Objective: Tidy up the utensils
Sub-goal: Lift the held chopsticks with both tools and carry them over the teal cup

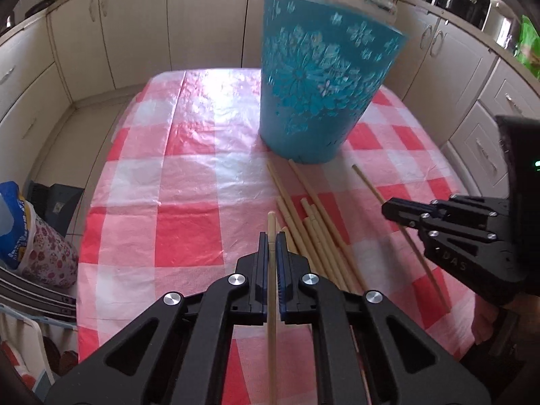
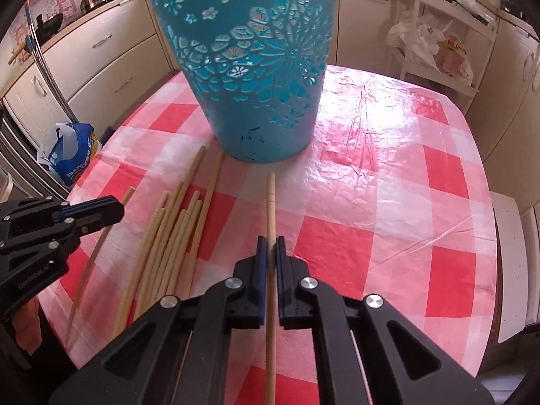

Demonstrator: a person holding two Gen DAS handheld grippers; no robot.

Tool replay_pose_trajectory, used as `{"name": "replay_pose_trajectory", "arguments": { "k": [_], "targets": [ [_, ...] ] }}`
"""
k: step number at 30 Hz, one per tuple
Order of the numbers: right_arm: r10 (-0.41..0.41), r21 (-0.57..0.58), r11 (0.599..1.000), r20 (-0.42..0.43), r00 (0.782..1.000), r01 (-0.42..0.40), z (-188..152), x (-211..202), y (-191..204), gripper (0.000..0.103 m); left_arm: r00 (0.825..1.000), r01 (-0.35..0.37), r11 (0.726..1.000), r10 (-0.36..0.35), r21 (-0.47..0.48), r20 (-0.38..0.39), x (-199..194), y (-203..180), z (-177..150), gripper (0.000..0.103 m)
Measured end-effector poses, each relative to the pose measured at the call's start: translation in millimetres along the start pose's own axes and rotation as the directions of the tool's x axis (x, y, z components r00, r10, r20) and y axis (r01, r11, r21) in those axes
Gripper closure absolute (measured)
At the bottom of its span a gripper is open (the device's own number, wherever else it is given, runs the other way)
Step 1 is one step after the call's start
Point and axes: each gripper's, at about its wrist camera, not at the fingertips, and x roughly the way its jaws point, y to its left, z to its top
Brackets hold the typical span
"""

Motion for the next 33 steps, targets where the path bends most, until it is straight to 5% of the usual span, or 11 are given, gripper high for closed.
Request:
{"name": "replay_pose_trajectory", "arguments": {
  "k": [3,5,10,13,16,19,25,28,33],
  "targets": [
    [0.041,0.067,0.997,0.005,0.999,-0.041,0,-4,-10,0.097,0.989,0.044,0.999,-0.045,0.010,0.140,-38,-6,8,0.098],
    [0.066,0.110,0.992,0.012,0.998,-0.067,0,-7,-16,0.097,0.965,0.071,0.997,-0.076,0.029,0.251,-66,-13,18,0.098],
    [0.099,0.171,0.980,0.045,0.994,-0.105,0,-19,-27,0.097,0.858,0.121,0.990,-0.140,0.071,0.494,-115,-35,64,0.098],
    [0.104,0.184,0.976,0.059,0.993,-0.113,-1,-23,-31,0.097,0.802,0.120,0.989,-0.146,0.084,0.580,-126,-46,95,0.098],
    [0.109,0.192,0.974,0.067,0.992,-0.120,-1,-25,-34,0.097,0.724,0.118,0.989,-0.149,0.091,0.674,-131,-55,126,0.098],
    [0.117,0.197,0.972,0.068,0.991,-0.128,0,-23,-35,0.097,0.679,0.119,0.991,-0.123,0.057,0.723,-126,-54,153,0.098],
    [0.124,0.209,0.968,0.082,0.989,-0.139,1,-25,-37,0.097,0.626,0.106,0.994,-0.041,-0.033,0.778,-108,-45,184,0.098],
    [0.130,0.214,0.966,0.089,0.988,-0.146,2,-26,-36,0.097,0.616,0.088,0.993,0.005,-0.075,0.788,-93,-37,191,0.098],
    [0.129,0.217,0.965,0.089,0.988,-0.146,3,-26,-37,0.097,0.627,0.072,0.991,0.046,-0.117,0.778,-70,-27,192,0.098]
  ]
}}
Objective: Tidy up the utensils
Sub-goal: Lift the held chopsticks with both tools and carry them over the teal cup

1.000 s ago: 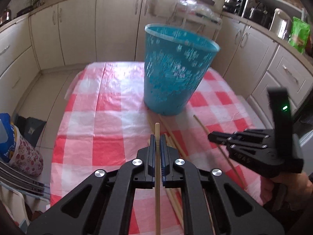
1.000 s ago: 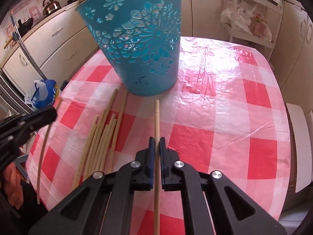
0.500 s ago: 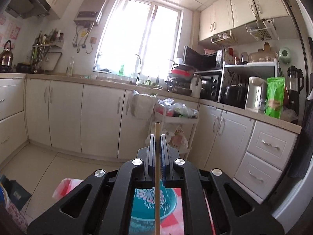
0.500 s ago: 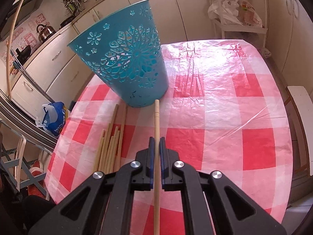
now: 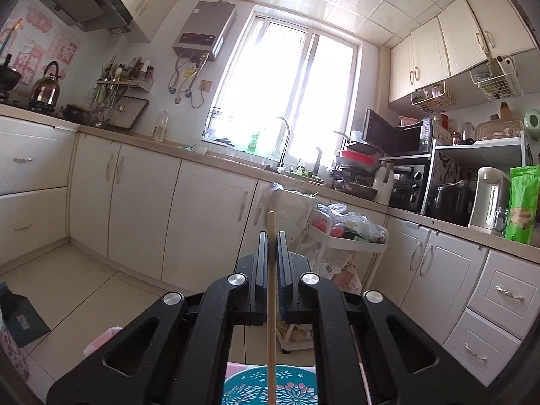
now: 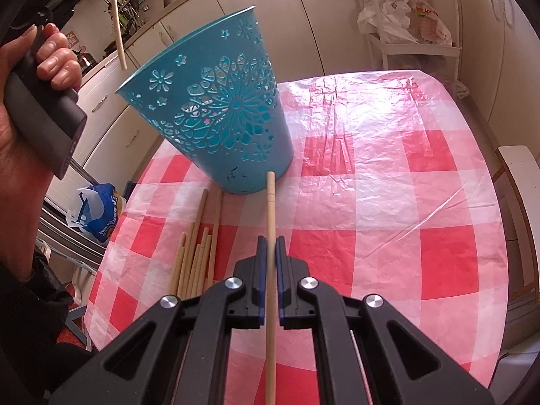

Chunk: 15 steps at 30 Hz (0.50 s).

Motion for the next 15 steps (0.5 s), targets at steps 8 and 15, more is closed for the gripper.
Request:
{"name": "replay_pose_trajectory", "arguments": {
  "k": [8,15],
  "targets": [
    [-0.007,0.007,1.000,0.022,1.000,0.006,3,-2,1,0.097,0.998,-0.017,0.999,0.019,0.033,-0.056,2,2,-41,0.098],
    [-0.015,0.017,1.000,0.039,0.999,0.015,3,-7,-1,0.097,0.990,-0.027,0.997,0.036,0.069,-0.133,-4,6,-68,0.098]
  ]
}}
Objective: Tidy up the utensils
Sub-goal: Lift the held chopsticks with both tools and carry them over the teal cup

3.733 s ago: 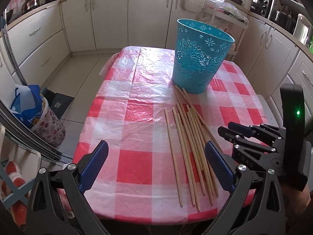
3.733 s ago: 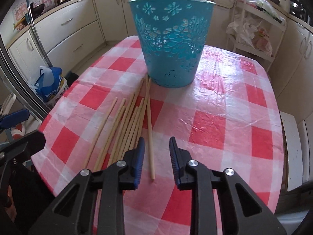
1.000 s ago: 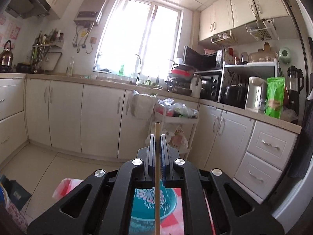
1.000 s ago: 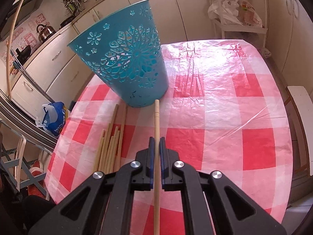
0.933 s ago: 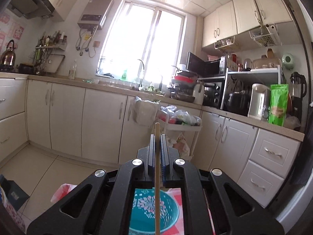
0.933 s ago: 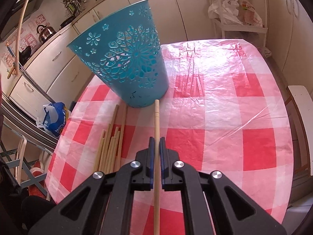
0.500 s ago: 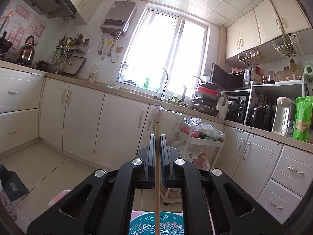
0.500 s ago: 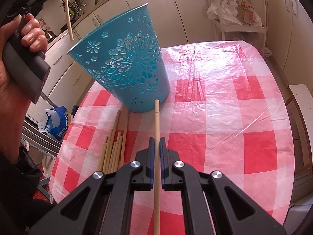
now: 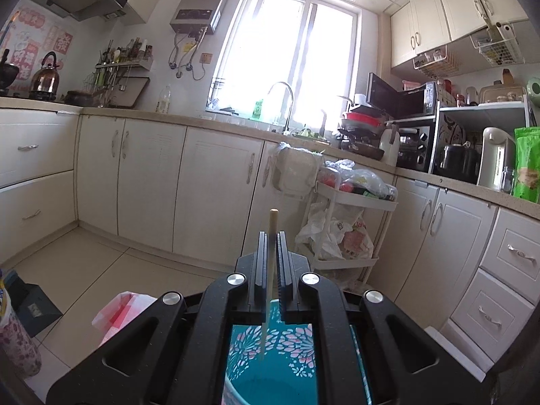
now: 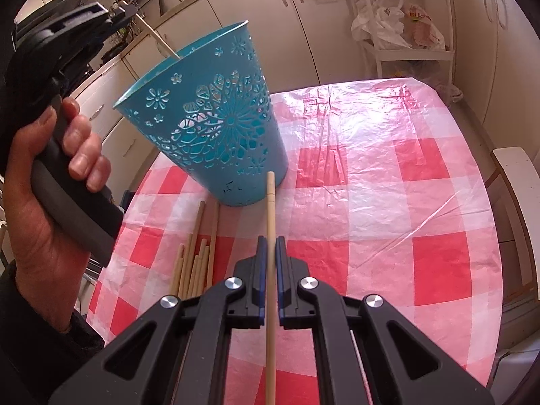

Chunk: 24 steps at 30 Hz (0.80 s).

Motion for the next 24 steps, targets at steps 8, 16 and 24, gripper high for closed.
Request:
{"name": "replay_pose_trajectory", "arguments": {
  "k": [8,16,24],
  "targets": [
    [-0.004,0.010,1.000,0.023,1.000,0.004,1,-6,0,0.097,0.996,-0.024,0.999,0.028,0.039,-0.090,-21,3,-16,0.084],
    [-0.012,0.017,1.000,0.044,0.999,0.011,-3,-12,-3,0.097,0.992,-0.083,0.997,0.083,0.002,-0.098,-86,16,-8,0.050],
    [0.026,0.000,1.000,0.197,0.980,-0.027,1,-46,5,0.097,0.976,-0.175,0.985,0.172,-0.006,-0.133,-117,38,-2,0.025]
  ]
}}
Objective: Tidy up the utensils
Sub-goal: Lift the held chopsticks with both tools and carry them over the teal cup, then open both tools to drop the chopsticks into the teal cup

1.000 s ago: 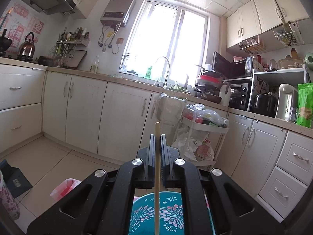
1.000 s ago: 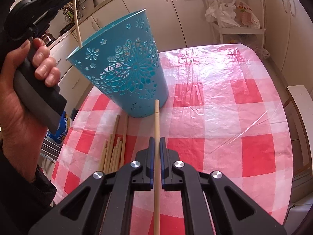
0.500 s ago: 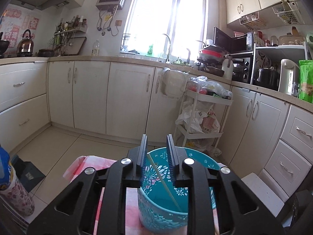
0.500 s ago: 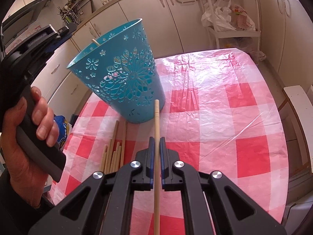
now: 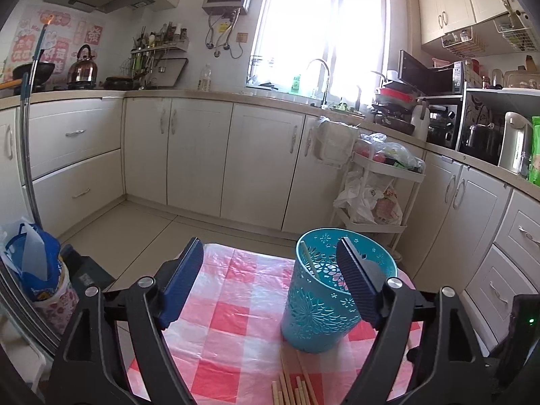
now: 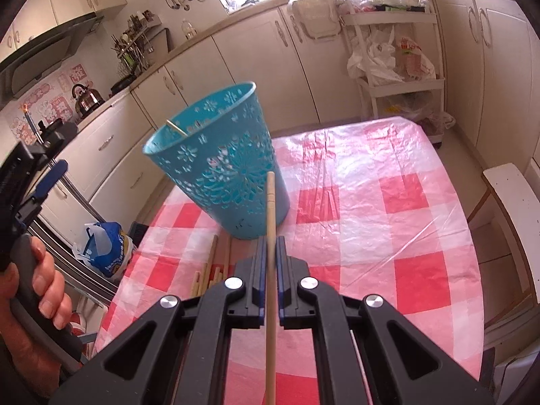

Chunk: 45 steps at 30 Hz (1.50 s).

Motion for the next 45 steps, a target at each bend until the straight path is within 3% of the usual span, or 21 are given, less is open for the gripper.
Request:
{"name": "replay_pose_trajectory", "arguments": {
  "k": [4,8,17,24,33,45],
  "targets": [
    [0.051,-0.013,0.999,0.131,0.990,-0.050,16,-27,16,0.097,0.999,-0.004,0.999,0.001,-0.054,-0.051,9,11,7,0.024],
    [0.092,-0.035,0.996,0.251,0.964,-0.086,44,-39,40,0.097,0.997,0.002,0.996,-0.009,-0.094,-0.081,13,21,10,0.023],
    [0.111,-0.011,0.993,0.393,0.913,-0.116,136,-11,76,0.097,0.998,0.014,0.986,-0.025,-0.169,-0.059,3,45,23,0.019],
    [0.017,0.008,1.000,0.387,0.922,-0.022,170,36,80,0.097,0.998,0.026,0.980,-0.038,-0.197,-0.057,2,53,26,0.019],
    [-0.049,-0.018,0.998,0.362,0.931,0.060,165,61,83,0.097,0.998,0.022,0.975,-0.036,-0.223,-0.059,1,61,27,0.018],
    [-0.057,-0.066,0.995,0.303,0.951,0.081,153,72,88,0.097,0.998,0.023,0.974,-0.037,-0.226,-0.058,2,60,27,0.018]
  ]
}}
